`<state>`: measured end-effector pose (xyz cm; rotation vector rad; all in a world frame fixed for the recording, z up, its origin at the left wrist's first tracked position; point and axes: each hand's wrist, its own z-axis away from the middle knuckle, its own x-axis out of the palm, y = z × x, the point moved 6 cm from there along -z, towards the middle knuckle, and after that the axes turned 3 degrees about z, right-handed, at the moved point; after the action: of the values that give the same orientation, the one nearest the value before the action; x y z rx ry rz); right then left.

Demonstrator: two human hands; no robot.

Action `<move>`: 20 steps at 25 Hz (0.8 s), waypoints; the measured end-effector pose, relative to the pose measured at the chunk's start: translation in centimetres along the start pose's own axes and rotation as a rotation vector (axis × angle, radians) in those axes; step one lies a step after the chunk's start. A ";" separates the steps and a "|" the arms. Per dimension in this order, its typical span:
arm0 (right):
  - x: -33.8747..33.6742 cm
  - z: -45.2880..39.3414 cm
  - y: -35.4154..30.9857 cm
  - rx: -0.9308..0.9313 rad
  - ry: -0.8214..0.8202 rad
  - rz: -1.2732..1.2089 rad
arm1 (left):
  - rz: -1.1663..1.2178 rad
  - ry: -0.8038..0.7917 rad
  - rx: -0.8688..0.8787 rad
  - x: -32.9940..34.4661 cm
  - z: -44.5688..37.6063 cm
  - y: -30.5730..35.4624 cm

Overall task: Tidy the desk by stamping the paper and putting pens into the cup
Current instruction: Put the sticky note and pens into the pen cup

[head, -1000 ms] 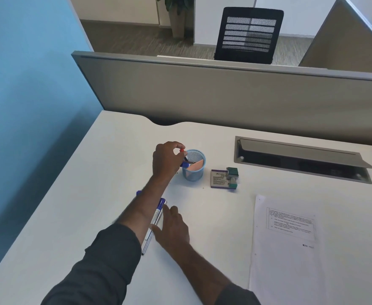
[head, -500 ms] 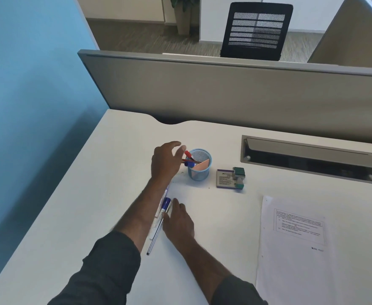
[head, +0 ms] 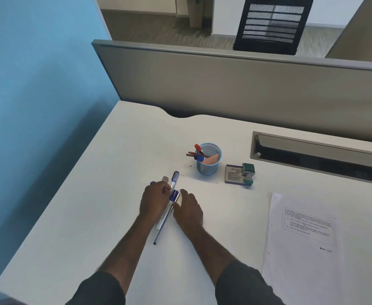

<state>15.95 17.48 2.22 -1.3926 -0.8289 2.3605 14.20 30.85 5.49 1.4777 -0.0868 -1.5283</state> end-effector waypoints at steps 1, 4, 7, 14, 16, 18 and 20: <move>0.0 0.1 0.0 0.002 -0.003 0.001 | -0.021 -0.008 -0.011 0.3 0.4 -0.2; -0.2 0.2 0.0 0.003 0.006 0.016 | -0.095 -0.015 0.017 1.1 1.3 -0.3; -0.5 0.3 0.3 -0.002 0.012 0.026 | -0.157 -0.005 0.063 1.5 1.8 0.0; -0.8 0.7 0.6 -0.006 0.003 0.000 | -0.102 -0.033 0.047 2.6 2.9 -0.2; -0.9 0.8 0.9 -0.003 0.004 -0.003 | -0.065 -0.051 0.036 3.1 3.2 -0.1; -1.0 1.0 1.0 0.004 -0.008 -0.005 | -0.026 -0.069 0.025 3.3 3.5 0.3; -1.1 1.1 0.9 0.001 -0.020 0.013 | -0.016 -0.092 0.039 3.6 3.7 0.7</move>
<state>15.60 15.85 2.85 -1.3807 -0.8256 2.3879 12.37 26.08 4.31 1.4415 -0.1600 -1.6154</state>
